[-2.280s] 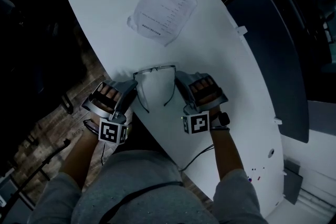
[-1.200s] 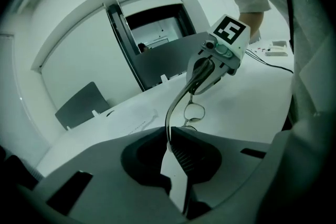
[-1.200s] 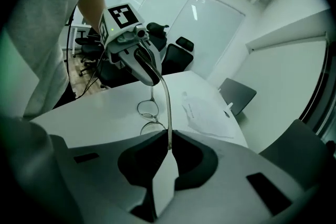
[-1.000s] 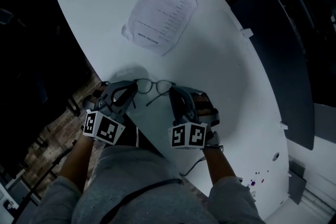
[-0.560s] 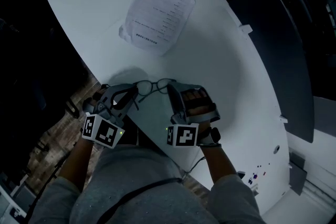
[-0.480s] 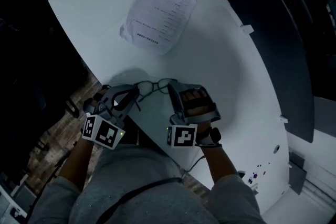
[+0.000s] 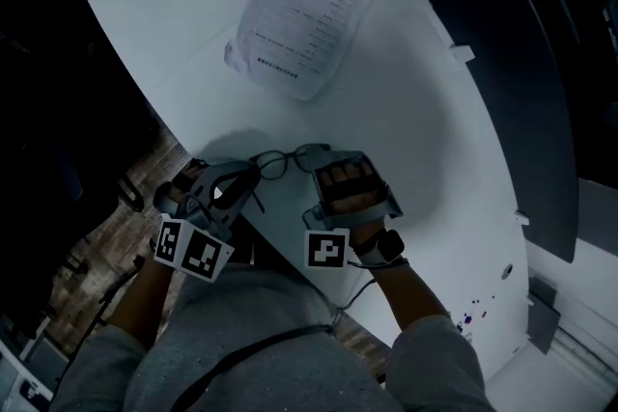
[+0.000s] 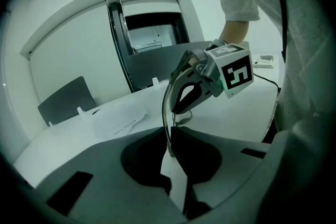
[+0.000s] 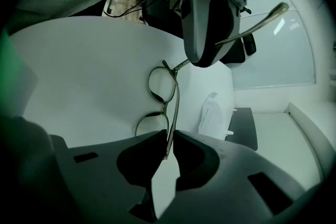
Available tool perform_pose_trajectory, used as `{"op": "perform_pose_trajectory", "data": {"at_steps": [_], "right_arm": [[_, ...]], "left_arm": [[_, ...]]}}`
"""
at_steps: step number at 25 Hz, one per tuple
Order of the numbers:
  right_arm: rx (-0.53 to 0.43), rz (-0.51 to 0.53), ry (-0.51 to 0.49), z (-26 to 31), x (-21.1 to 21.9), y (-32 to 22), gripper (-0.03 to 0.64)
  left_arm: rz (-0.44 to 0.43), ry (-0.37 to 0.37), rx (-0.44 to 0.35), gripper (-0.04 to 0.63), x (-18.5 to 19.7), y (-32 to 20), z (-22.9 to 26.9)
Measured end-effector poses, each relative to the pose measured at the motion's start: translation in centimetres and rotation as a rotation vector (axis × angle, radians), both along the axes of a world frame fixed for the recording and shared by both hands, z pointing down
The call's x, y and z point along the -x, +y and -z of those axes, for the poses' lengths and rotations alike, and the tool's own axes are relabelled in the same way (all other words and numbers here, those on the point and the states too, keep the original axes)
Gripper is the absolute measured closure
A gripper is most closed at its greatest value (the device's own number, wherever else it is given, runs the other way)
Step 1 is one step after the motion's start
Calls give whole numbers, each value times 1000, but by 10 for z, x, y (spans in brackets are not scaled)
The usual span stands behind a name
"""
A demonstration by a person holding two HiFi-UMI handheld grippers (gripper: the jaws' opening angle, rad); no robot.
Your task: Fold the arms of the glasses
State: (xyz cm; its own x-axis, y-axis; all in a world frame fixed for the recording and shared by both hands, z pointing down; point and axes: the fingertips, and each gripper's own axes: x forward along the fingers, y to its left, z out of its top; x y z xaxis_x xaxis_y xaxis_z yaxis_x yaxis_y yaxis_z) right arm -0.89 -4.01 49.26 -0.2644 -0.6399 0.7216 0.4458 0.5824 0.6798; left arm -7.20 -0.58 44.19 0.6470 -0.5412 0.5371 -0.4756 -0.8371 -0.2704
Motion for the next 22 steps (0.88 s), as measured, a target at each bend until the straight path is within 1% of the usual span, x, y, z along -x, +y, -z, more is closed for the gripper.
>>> {"op": "perform_pose_trajectory", "data": {"at_steps": [4, 8, 14, 17, 20, 22], "right_arm": [[-7, -3, 12, -1, 2, 1, 568], [26, -53, -4, -2, -2, 7, 566], [93, -188, -48, -3, -11, 20, 558], [120, -251, -61, -3, -19, 27, 555], [133, -317, -94, 0, -27, 33, 555], [135, -356, -114, 1, -31, 36, 555]], "left_arm": [[-17, -26, -16, 560, 2, 0, -1], [-26, -70, -39, 560, 1, -2, -1], [-50, -155, -73, 554, -6, -11, -3], [-87, -198, -94, 548, -14, -13, -3], [-133, -238, -118, 545, -25, -13, -4], [-173, -280, -141, 545, -32, -12, -5]]}}
